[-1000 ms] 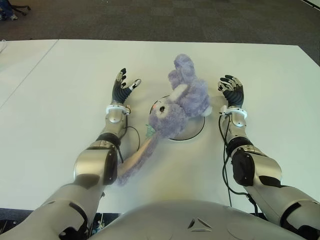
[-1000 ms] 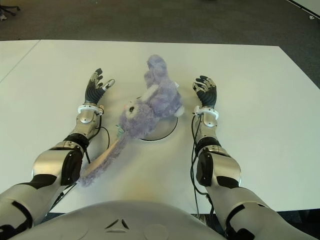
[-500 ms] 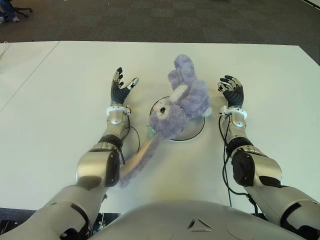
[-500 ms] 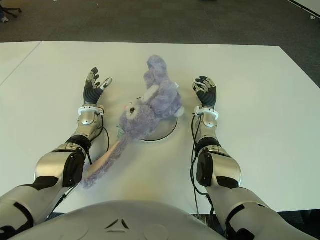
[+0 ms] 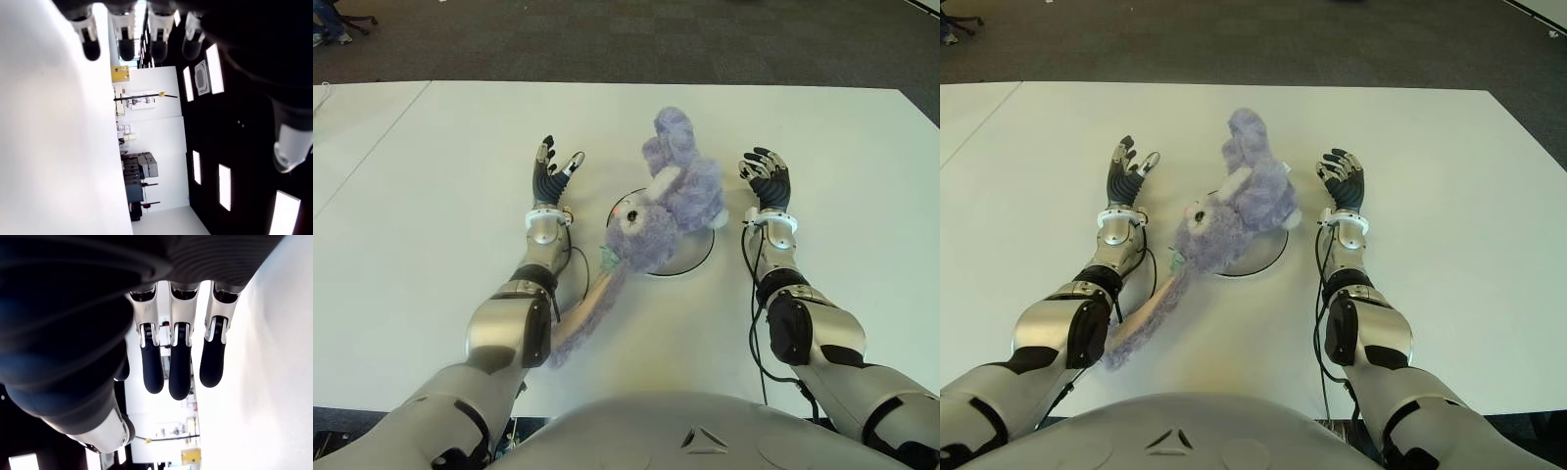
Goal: Put the doll into the plate.
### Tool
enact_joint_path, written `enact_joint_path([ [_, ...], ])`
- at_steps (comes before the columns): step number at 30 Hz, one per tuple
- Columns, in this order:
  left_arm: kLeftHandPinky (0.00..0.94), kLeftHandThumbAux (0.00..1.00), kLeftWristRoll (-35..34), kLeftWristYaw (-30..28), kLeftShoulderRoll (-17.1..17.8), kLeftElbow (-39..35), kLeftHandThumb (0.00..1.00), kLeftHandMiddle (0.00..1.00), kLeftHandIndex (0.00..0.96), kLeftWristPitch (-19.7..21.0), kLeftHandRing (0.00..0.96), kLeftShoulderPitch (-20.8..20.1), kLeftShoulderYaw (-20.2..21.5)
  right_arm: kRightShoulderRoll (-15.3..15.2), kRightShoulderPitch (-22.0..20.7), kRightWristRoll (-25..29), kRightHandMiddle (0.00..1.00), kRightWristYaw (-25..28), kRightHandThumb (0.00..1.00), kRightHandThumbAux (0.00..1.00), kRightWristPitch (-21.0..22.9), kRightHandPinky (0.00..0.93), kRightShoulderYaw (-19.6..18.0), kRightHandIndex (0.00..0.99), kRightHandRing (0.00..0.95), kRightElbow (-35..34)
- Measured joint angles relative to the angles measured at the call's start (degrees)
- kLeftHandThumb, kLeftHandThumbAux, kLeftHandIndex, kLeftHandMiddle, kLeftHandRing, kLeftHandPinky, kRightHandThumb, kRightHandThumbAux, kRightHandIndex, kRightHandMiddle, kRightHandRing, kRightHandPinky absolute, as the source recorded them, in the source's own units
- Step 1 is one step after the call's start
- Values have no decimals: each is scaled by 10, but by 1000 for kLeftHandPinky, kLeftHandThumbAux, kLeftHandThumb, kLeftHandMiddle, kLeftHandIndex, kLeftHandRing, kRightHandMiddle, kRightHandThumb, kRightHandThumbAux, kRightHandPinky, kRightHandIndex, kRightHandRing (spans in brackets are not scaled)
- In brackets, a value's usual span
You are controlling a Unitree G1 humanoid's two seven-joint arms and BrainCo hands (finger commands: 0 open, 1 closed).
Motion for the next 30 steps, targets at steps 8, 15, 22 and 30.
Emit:
enact_joint_path([
  [8,56,506,-33,-47,-4,-2,0,55,27,-1,47,1,28,0,0,0,332,1,446,867,0,400,0,274,373,0],
  [15,56,541,-48,-74,-6,-2,0,53,24,0,48,0,46,0,0,0,337,1,444,861,0,401,0,275,379,0],
  [22,54,581,-59,-95,-7,-3,0,48,21,6,45,-1,54,0,1,0,337,1,428,857,0,393,0,271,378,0],
  [30,97,648,-60,-97,-7,-3,0,74,43,15,74,-3,62,0,1,0,330,0,407,856,0,369,0,265,365,0],
])
